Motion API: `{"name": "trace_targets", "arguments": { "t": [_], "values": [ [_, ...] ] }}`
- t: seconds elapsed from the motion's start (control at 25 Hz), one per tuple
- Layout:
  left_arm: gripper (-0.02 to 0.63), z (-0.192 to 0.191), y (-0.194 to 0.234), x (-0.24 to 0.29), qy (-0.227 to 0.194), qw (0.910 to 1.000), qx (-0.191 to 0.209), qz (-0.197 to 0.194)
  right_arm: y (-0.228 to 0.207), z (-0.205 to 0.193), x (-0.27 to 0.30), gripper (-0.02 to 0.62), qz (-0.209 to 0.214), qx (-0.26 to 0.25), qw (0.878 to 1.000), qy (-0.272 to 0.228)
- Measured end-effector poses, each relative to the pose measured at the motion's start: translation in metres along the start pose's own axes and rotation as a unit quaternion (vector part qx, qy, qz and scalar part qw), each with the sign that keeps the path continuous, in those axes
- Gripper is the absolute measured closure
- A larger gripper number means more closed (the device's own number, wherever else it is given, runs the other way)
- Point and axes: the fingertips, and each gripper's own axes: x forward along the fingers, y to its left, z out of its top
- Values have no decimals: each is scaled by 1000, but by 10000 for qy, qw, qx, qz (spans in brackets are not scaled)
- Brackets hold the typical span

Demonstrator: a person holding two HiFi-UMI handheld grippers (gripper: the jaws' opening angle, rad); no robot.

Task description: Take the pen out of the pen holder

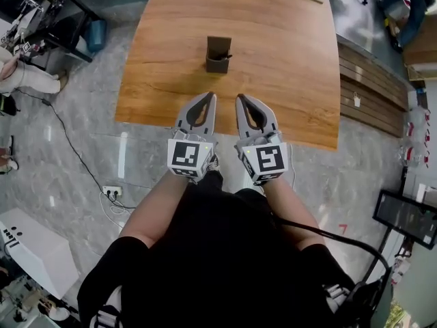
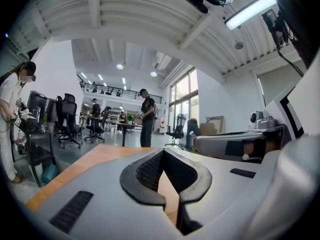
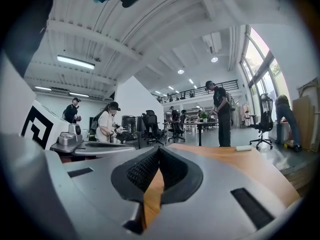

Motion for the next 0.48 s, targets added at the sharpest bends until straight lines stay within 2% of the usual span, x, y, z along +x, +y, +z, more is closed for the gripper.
{"name": "trace_targets", "arguments": {
  "t": [0.16, 0.48],
  "values": [
    [606, -5, 24, 27, 104, 9999, -11, 16, -16, -1, 33, 581, -46, 52, 10000, 10],
    [606, -27, 46, 79, 300, 9994, -37, 193, -52, -29, 82, 581, 92, 141, 9996, 248]
  ]
}}
